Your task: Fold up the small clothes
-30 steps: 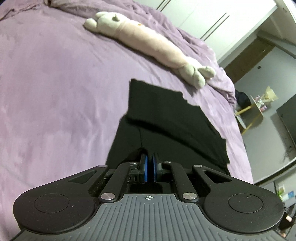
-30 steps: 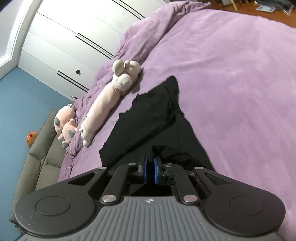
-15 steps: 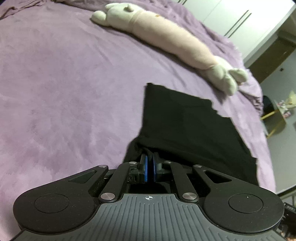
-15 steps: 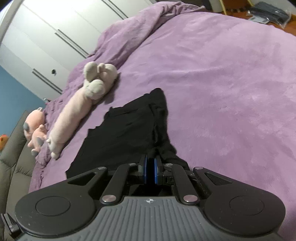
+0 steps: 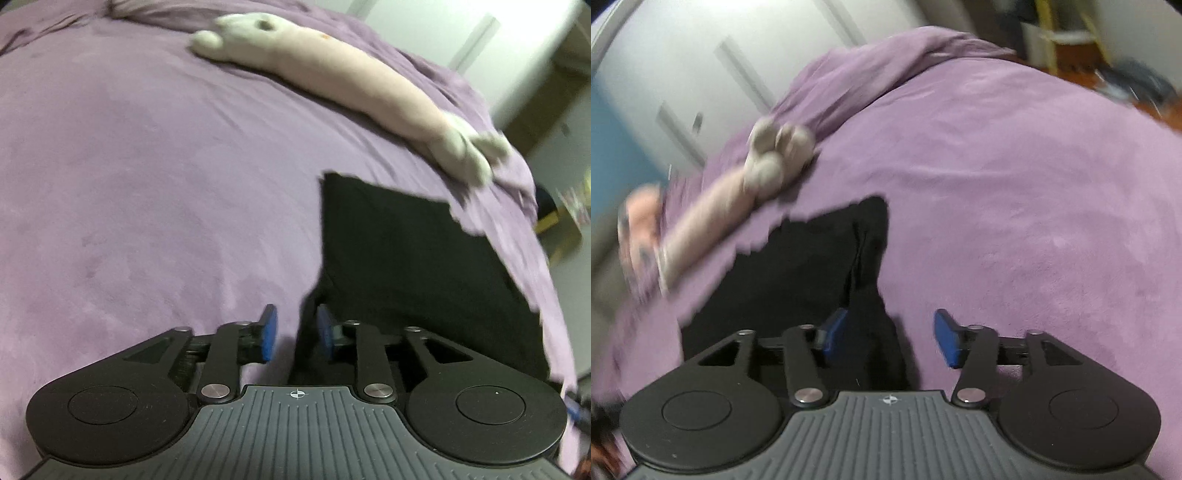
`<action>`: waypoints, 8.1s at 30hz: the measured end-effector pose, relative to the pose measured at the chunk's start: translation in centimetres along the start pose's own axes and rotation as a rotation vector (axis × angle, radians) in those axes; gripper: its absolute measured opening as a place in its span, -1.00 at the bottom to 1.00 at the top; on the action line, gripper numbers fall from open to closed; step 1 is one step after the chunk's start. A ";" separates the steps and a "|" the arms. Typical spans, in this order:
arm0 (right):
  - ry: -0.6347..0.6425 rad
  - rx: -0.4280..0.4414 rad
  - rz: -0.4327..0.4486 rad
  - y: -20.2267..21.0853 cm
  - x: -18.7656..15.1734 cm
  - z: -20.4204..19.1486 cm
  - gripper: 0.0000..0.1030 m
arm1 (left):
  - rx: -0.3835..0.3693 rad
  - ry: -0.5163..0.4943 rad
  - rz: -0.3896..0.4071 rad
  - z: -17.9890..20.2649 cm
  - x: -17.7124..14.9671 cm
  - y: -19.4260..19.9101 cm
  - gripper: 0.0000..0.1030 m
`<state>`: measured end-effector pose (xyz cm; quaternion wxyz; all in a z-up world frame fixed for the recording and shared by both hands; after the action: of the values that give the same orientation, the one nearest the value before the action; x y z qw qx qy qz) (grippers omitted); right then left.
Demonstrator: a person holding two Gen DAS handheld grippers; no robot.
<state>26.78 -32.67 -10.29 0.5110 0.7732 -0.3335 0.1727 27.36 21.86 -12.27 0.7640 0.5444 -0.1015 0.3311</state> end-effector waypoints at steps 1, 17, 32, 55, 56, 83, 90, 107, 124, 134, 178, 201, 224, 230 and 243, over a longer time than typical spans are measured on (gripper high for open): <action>0.044 -0.008 -0.007 -0.2 -0.2 -0.6 0.10 | 0.008 -0.034 -0.007 0.3 -0.3 -0.2 -0.27; 0.241 -0.040 0.042 -0.3 -1.1 -5.0 -0.93 | 0.059 -0.206 -0.002 3.5 -0.7 -2.4 -0.82; 0.221 0.051 0.177 3.5 2.2 -7.6 -0.94 | -0.048 -0.200 0.125 5.7 2.4 4.3 -0.86; 0.165 -0.062 0.260 -7.4 14.3 -9.1 -0.94 | 0.106 -0.208 0.274 10.9 15.3 -3.8 -0.87; 0.161 -0.073 0.260 -8.0 14.8 -8.9 -0.94 | 0.115 -0.214 0.277 11.1 15.8 -4.4 -0.87; -0.021 0.238 0.045 -22.2 8.2 -11.2 -0.91 | 0.155 -0.313 0.157 16.8 8.4 -18.0 -0.22; -0.081 0.167 0.141 -22.5 11.8 -5.9 -1.00 | 0.131 -0.281 0.205 15.6 9.2 -19.0 -0.12; -0.062 0.154 0.130 -16.4 8.8 -6.7 -0.45 | 0.045 -0.168 0.207 10.3 9.6 -14.6 -0.14; -0.015 -0.129 0.046 -5.4 0.8 -2.6 -0.44 | 0.144 -0.198 0.043 5.1 0.8 -4.3 0.31; 0.122 -0.176 0.035 -5.1 -0.7 -4.5 -0.73 | 0.109 -0.079 -0.015 4.8 0.6 -4.7 0.08; 0.310 0.073 -0.074 -11.5 -6.1 -21.1 -0.52 | -0.334 0.324 -0.111 -0.4 -2.7 -1.5 -0.13; 0.311 0.073 0.009 -12.1 -6.0 -22.8 -0.53 | -0.310 0.576 0.013 -0.5 1.2 -8.2 -0.65; 0.127 0.079 0.047 -9.1 -2.4 -16.9 -0.54 | -0.005 0.189 0.008 5.7 5.0 -6.3 -0.71; 0.027 0.031 0.101 -6.5 -1.5 -12.3 -0.53 | -0.112 -0.061 0.069 15.0 4.1 -5.2 -0.72; -0.028 0.042 0.062 -6.4 -1.5 -9.8 -0.52 | -0.495 0.118 -0.124 16.8 -2.3 -6.1 -0.26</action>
<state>30.89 -21.69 -11.46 0.4841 0.7755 -0.3608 0.1845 32.79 4.67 -11.57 0.8973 0.3259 -0.1012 0.2801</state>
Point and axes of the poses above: each gripper's, at about its wrist camera, not at the fingertips, and y roughly against the way its jaws point, z to its right, x to its top, the point moved 5 cm from there along -y, roughly the way its jaws point, and after that the axes turned 3 degrees about -z, right-handed, at the moved point
